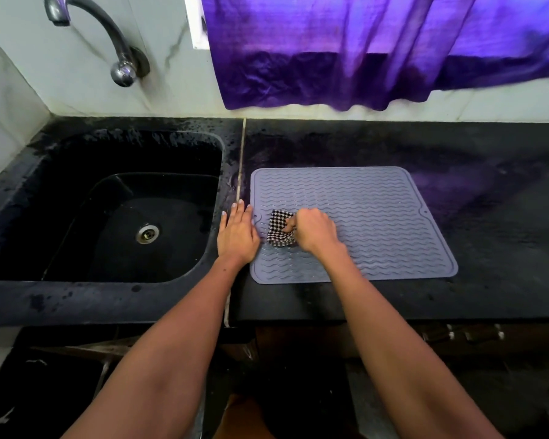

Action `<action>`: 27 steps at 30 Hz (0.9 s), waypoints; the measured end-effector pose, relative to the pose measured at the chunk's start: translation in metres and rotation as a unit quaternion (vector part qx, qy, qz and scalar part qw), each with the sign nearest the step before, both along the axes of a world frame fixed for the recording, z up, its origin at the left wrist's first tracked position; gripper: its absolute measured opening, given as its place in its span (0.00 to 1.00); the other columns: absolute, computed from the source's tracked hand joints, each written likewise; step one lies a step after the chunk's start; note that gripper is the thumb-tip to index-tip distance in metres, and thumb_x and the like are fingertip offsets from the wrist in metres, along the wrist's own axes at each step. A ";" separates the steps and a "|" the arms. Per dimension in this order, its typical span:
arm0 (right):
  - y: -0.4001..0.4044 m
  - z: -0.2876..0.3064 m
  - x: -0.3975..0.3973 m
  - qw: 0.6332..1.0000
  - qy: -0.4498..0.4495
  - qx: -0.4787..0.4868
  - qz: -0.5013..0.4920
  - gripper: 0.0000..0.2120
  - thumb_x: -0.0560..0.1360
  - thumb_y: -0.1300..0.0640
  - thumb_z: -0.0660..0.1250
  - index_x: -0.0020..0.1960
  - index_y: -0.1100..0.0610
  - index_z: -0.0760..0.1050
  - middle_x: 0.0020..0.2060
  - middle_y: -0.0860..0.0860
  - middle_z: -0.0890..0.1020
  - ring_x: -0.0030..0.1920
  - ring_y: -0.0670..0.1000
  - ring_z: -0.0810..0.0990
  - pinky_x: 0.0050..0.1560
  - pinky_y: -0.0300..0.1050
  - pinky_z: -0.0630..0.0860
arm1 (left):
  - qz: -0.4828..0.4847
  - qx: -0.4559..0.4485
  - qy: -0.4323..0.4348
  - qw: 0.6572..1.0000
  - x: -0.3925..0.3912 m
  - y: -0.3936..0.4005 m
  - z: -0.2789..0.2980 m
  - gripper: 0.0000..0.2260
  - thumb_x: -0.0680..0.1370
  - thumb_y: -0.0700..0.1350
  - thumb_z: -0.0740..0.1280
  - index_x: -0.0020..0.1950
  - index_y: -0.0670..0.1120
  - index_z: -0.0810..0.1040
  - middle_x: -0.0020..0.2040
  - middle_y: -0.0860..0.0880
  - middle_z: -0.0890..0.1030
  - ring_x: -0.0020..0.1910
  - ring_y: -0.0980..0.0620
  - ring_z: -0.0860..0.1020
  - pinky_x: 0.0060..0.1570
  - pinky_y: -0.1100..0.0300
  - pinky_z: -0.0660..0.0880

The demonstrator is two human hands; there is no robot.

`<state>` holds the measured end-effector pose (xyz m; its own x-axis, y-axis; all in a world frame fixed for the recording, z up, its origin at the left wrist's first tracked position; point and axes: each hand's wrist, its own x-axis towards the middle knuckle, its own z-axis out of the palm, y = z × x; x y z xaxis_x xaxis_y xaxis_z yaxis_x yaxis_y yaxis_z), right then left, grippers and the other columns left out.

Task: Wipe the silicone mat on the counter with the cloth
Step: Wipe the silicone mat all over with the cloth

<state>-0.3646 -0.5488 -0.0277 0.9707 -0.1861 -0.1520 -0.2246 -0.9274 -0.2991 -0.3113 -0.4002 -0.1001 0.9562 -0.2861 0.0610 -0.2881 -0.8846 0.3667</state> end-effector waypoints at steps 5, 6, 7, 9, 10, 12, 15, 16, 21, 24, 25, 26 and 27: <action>-0.010 0.007 -0.003 0.998 0.022 -0.047 -0.029 0.12 0.75 0.64 0.63 0.56 0.57 0.79 0.55 0.58 0.80 0.56 0.59 0.78 0.55 0.52 0.75 | 0.004 0.000 -0.010 1.000 0.000 0.000 -0.002 0.22 0.81 0.45 0.50 0.76 0.43 0.57 0.78 0.44 0.56 0.78 0.49 0.51 0.77 0.51 0.44; -0.008 0.004 -0.009 0.997 0.014 -0.062 -0.032 0.12 0.75 0.64 0.63 0.56 0.58 0.79 0.54 0.58 0.81 0.56 0.59 0.79 0.54 0.51 0.75 | 0.006 -0.001 -0.013 1.000 0.000 0.000 -0.003 0.22 0.81 0.45 0.50 0.76 0.43 0.57 0.78 0.44 0.56 0.78 0.49 0.51 0.77 0.51 0.44; -0.005 0.000 -0.015 0.996 0.001 -0.081 -0.030 0.12 0.76 0.64 0.62 0.57 0.59 0.78 0.54 0.59 0.80 0.56 0.60 0.79 0.53 0.51 0.75 | 0.007 -0.002 -0.015 1.000 -0.001 -0.001 -0.003 0.22 0.81 0.45 0.50 0.76 0.43 0.58 0.78 0.44 0.56 0.77 0.49 0.52 0.77 0.51 0.45; 0.003 -0.008 -0.027 0.992 -0.031 -0.120 -0.006 0.12 0.76 0.66 0.59 0.56 0.62 0.76 0.53 0.59 0.80 0.57 0.61 0.78 0.51 0.52 0.76 | 0.009 0.000 -0.016 1.000 -0.001 -0.002 -0.004 0.22 0.81 0.45 0.50 0.76 0.43 0.58 0.78 0.44 0.57 0.77 0.49 0.52 0.77 0.51 0.45; 0.007 -0.011 -0.031 0.990 -0.047 -0.133 0.008 0.11 0.76 0.67 0.59 0.55 0.64 0.76 0.52 0.60 0.80 0.57 0.61 0.77 0.50 0.52 0.76 | 0.010 0.002 -0.016 1.000 -0.001 -0.002 -0.004 0.22 0.81 0.45 0.50 0.76 0.43 0.58 0.78 0.44 0.57 0.77 0.49 0.52 0.76 0.51 0.45; 0.008 -0.014 -0.036 0.988 -0.061 -0.140 0.021 0.10 0.75 0.68 0.59 0.54 0.65 0.76 0.51 0.60 0.81 0.56 0.61 0.77 0.48 0.53 0.76 | 0.013 0.000 -0.018 1.000 -0.002 -0.003 -0.005 0.22 0.81 0.45 0.50 0.76 0.43 0.58 0.77 0.44 0.57 0.77 0.49 0.52 0.76 0.51 0.45; 0.003 -0.011 -0.033 0.992 -0.034 -0.123 0.006 0.11 0.75 0.66 0.60 0.55 0.62 0.77 0.52 0.59 0.81 0.55 0.61 0.79 0.50 0.52 0.76 | 0.010 0.000 -0.017 1.000 -0.003 -0.002 -0.005 0.22 0.81 0.45 0.50 0.76 0.43 0.58 0.77 0.44 0.57 0.77 0.48 0.52 0.76 0.51 0.45; -0.002 -0.008 -0.029 0.995 -0.019 -0.098 -0.004 0.12 0.75 0.65 0.61 0.56 0.59 0.77 0.53 0.58 0.81 0.56 0.60 0.79 0.52 0.52 0.76 | 0.010 0.001 -0.019 1.000 -0.003 -0.002 -0.005 0.22 0.81 0.45 0.50 0.76 0.43 0.58 0.77 0.44 0.57 0.77 0.48 0.52 0.76 0.51 0.45; -0.041 0.013 -0.007 0.994 0.059 0.079 -0.053 0.11 0.75 0.62 0.64 0.51 0.52 0.82 0.57 0.52 0.80 0.50 0.53 0.79 0.56 0.54 0.77 | 0.012 -0.008 -0.028 0.999 -0.004 -0.002 -0.007 0.22 0.81 0.45 0.51 0.75 0.43 0.60 0.77 0.44 0.59 0.77 0.48 0.54 0.76 0.51 0.46; -0.042 0.000 -0.019 0.997 0.029 -0.010 -0.065 0.11 0.75 0.60 0.65 0.56 0.55 0.80 0.55 0.55 0.81 0.55 0.57 0.79 0.57 0.52 0.76 | 0.014 -0.011 -0.035 0.999 -0.003 -0.002 -0.008 0.22 0.80 0.44 0.52 0.75 0.42 0.61 0.76 0.43 0.60 0.77 0.47 0.55 0.76 0.50 0.47; -0.038 -0.006 -0.025 0.997 0.018 -0.041 -0.061 0.12 0.76 0.61 0.64 0.57 0.55 0.79 0.55 0.56 0.81 0.56 0.58 0.79 0.56 0.52 0.76 | 0.015 -0.011 -0.035 0.999 -0.003 -0.002 -0.008 0.22 0.80 0.44 0.52 0.75 0.42 0.61 0.76 0.43 0.60 0.77 0.47 0.55 0.76 0.50 0.47; -0.034 -0.012 -0.032 0.996 0.004 -0.072 -0.051 0.12 0.76 0.62 0.63 0.58 0.56 0.78 0.55 0.57 0.80 0.56 0.59 0.79 0.55 0.52 0.75 | 0.016 -0.009 -0.036 0.999 -0.003 -0.002 -0.008 0.22 0.80 0.43 0.53 0.75 0.42 0.61 0.76 0.43 0.60 0.77 0.47 0.55 0.76 0.51 0.47; -0.033 -0.017 -0.037 0.995 -0.013 -0.095 -0.040 0.13 0.77 0.62 0.61 0.59 0.56 0.76 0.56 0.57 0.80 0.57 0.59 0.78 0.54 0.51 0.75 | 0.016 -0.007 -0.035 0.999 -0.003 -0.002 -0.008 0.22 0.80 0.44 0.53 0.75 0.42 0.61 0.76 0.43 0.60 0.77 0.47 0.55 0.76 0.51 0.47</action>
